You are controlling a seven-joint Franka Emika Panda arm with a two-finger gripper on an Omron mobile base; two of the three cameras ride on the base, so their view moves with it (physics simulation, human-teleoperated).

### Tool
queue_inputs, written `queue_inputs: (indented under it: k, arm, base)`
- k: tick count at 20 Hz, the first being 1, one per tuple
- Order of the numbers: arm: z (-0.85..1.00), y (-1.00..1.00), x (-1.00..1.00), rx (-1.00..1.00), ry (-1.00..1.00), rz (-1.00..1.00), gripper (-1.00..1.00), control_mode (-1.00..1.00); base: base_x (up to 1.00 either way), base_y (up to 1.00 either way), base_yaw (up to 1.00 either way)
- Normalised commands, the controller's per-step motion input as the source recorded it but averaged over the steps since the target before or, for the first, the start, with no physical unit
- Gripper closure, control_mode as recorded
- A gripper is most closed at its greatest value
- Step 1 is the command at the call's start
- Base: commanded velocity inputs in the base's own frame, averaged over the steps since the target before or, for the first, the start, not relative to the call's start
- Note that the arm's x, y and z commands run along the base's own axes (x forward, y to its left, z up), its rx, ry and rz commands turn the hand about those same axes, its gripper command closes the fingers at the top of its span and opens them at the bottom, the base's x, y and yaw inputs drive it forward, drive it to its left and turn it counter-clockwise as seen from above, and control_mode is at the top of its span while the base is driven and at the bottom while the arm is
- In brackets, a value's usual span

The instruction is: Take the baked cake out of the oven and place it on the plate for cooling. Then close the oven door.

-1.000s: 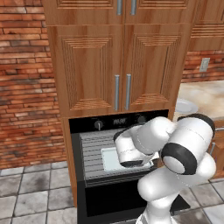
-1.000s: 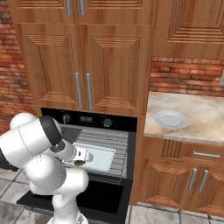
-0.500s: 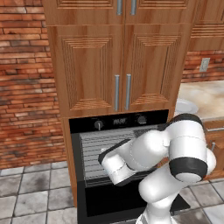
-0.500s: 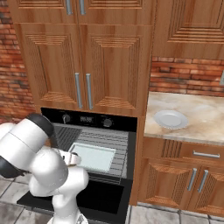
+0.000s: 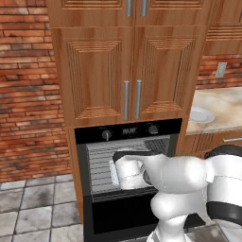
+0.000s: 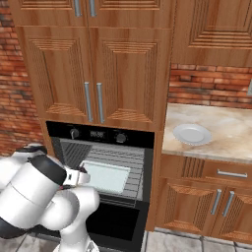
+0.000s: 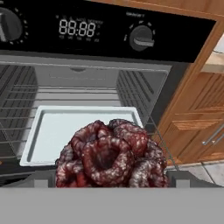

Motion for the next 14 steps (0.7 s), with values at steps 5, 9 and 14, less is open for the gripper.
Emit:
queue_inputs:
  k: [5,9,14]
  arm:
    - [1.00,-0.13,0.00,0.13,0.11,0.01,1.00,-1.00]
    - [1.00,-0.22,-0.01,0.07,0.17,0.02,1.00,-1.00]
    - [1.00,-0.53,-0.22,0.03,0.18,0.01,1.00,-1.00]
  base:
    - [0.00,0.00,0.00]
    - [0.00,0.00,0.00]
    - [0.00,0.00,0.00]
